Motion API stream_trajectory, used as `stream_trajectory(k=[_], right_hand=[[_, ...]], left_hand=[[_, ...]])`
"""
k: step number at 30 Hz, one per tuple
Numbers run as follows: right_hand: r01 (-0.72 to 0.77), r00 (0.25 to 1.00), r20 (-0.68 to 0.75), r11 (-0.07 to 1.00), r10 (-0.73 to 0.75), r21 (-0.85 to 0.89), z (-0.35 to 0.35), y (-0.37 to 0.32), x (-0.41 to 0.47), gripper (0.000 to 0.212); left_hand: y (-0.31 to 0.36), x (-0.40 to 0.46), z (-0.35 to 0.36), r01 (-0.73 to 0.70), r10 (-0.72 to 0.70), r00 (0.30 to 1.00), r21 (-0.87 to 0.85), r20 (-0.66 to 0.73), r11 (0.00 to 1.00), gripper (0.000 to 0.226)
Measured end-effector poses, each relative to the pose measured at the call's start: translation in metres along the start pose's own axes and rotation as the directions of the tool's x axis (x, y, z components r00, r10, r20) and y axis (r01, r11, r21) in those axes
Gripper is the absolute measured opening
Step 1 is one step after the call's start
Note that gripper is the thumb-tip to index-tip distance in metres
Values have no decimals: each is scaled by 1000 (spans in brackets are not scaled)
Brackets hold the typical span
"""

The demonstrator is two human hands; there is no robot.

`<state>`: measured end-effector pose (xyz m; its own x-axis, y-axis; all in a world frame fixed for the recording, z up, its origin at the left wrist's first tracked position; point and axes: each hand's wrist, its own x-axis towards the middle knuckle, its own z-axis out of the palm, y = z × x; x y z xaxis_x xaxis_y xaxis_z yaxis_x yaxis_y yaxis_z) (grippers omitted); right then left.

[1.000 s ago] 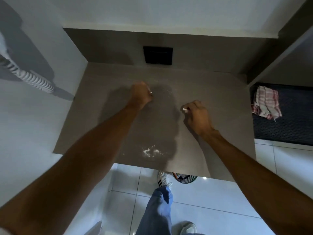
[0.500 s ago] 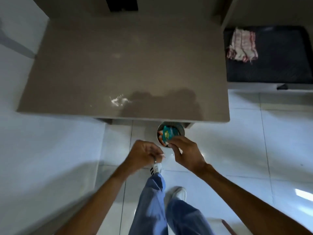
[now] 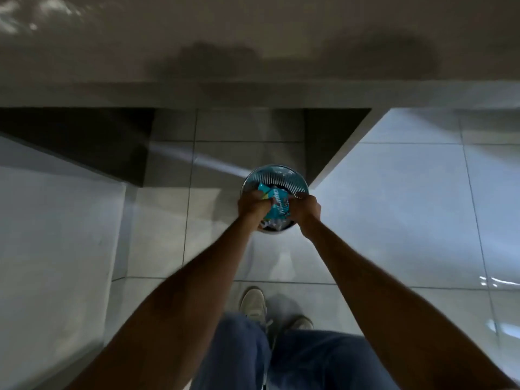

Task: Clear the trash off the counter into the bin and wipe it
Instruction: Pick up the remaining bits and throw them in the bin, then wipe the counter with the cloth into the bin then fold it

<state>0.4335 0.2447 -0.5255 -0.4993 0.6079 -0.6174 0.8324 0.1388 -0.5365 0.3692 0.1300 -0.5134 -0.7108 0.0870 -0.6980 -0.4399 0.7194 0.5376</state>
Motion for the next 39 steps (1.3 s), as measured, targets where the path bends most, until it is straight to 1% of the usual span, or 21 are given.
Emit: stream_trajectory(k=[2, 4, 5, 6, 8, 9, 11, 12, 13, 14, 15, 16, 17, 18, 19, 21, 24, 26, 32, 35, 39], right_hand=[[55, 998, -13, 997, -56, -50, -12, -2, -25, 32], [169, 984, -54, 984, -172, -56, -40, -13, -77, 31], [237, 968, -67, 969, -241, -65, -59, -22, -109, 33], [334, 936, -81, 937, -342, -101, -75, -29, -138, 33], [541, 821, -95, 820, -563, -190, -117, -55, -200, 32], [637, 738, -117, 743, -664, -205, -138, -70, -224, 30], [781, 554, -189, 584, -811, -219, -177, -104, -257, 26], [823, 464, -246, 516, -851, -236, -198, -125, -263, 24], [842, 397, -296, 473, -869, -260, -219, -146, -264, 25], [839, 349, -342, 453, -873, -300, -239, -165, -260, 26], [817, 318, -383, 456, -867, -353, -258, -186, -252, 26], [779, 315, -424, 487, -849, -395, -275, -205, -241, 26], [735, 329, -471, 535, -818, -417, -294, -223, -227, 27], [692, 360, -511, 590, -781, -415, -311, -242, -212, 28], [650, 402, -535, 643, -743, -406, -327, -258, -194, 31], [558, 506, -544, 735, -669, -384, -353, -286, -156, 42], [434, 640, -501, 812, -583, -391, -384, -308, -90, 53], [373, 701, -446, 819, -556, -436, -397, -314, -52, 56], [298, 840, -258, 804, -477, -515, -415, -323, 39, 68], [284, 868, -195, 780, -456, -557, -409, -324, 63, 72], [273, 864, -200, 764, -462, -585, -410, -332, 56, 72]], left_hand=[[1, -32, -13, -126, 135, 990, 191, -35, 973, 36], [7, -90, -39, -286, 302, 953, 232, -36, 930, 35], [12, -125, -54, -397, 416, 909, 241, -35, 886, 34], [16, -157, -68, -504, 531, 846, 267, -38, 822, 33], [35, -220, -101, -664, 714, 700, 351, -19, 660, 30], [50, -245, -117, -717, 779, 627, 377, -20, 587, 30], [87, -279, -146, -786, 872, 488, 412, -44, 461, 30], [112, -286, -161, -813, 911, 408, 432, -55, 390, 33], [140, -291, -174, -839, 943, 329, 445, -46, 314, 35], [169, -293, -185, -854, 965, 262, 459, -29, 246, 38], [201, -291, -194, -854, 975, 221, 483, -4, 195, 41], [230, -285, -199, -830, 976, 220, 527, 12, 181, 45], [261, -278, -202, -786, 969, 248, 588, 15, 192, 49], [289, -270, -204, -732, 955, 295, 644, 10, 220, 54], [314, -259, -204, -684, 940, 342, 685, -2, 250, 58], [350, -238, -203, -617, 918, 396, 737, -15, 278, 65], [389, -209, -193, -529, 863, 504, 781, -27, 333, 72], [406, -195, -183, -503, 838, 545, 786, -35, 360, 71], [430, -161, -165, -459, 813, 579, 797, -66, 392, 66], [429, -151, -164, -434, 797, 599, 804, -80, 407, 64], [417, -157, -175, -427, 783, 617, 801, -81, 419, 63]])
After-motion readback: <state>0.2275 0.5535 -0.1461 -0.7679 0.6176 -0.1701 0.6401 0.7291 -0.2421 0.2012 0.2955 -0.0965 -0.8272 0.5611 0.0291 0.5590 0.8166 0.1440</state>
